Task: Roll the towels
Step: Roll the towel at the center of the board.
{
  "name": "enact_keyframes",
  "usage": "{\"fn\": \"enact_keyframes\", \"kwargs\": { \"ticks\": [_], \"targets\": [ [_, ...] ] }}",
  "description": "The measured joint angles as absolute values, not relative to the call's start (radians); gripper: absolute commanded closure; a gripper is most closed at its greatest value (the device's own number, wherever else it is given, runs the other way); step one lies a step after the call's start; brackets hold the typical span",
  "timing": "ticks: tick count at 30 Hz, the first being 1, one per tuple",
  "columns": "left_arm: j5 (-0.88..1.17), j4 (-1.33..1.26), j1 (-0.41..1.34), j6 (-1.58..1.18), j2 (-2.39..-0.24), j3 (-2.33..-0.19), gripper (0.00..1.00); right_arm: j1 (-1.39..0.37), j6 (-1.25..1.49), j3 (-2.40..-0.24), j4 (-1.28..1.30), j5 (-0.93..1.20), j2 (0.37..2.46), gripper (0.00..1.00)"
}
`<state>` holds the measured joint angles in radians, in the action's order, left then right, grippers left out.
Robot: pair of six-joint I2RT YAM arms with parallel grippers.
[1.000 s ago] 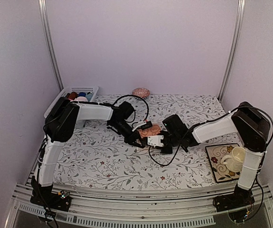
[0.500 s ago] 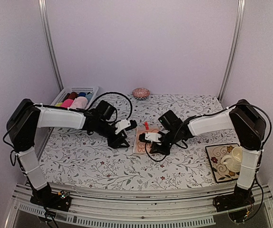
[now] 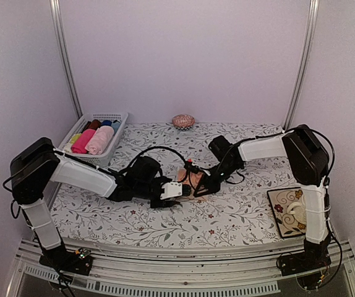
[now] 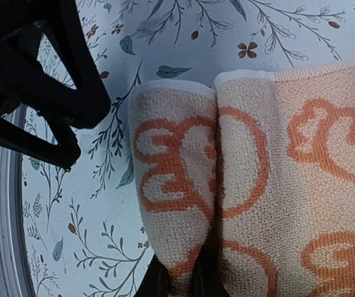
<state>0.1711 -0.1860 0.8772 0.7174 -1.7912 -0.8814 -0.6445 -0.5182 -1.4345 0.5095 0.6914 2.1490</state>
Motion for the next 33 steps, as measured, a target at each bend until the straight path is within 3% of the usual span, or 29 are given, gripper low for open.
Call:
{"fn": "enact_keyframes", "kwargs": {
  "ticks": [21, 23, 25, 28, 31, 33],
  "targets": [
    [-0.065, -0.414, 0.949, 0.936, -1.976, -0.918, 0.57, -0.588, -0.467, -1.544, 0.639, 0.851, 2.247, 0.89],
    [-0.072, -0.425, 0.949, 0.939, -1.993, -0.934, 0.65, -0.588, -0.466, -1.546, 0.643, 0.851, 2.247, 0.87],
    [-0.083, -0.426, 0.949, 0.940, -2.008, -0.948, 0.83, -0.588, -0.466, -1.546, 0.646, 0.851, 2.247, 0.85],
    [-0.093, -0.414, 0.951, 0.938, -2.032, -0.971, 0.98, -0.587, -0.466, -1.548, 0.650, 0.850, 2.247, 0.82],
    [-0.091, -0.398, 0.953, 0.933, -2.037, -0.986, 1.00, -0.580, -0.467, -1.548, 0.654, 0.852, 2.247, 0.72],
    [-0.083, -0.377, 0.953, 0.926, -2.037, -0.995, 1.00, -0.572, -0.464, -1.548, 0.657, 0.853, 2.247, 0.59]
  ]
}}
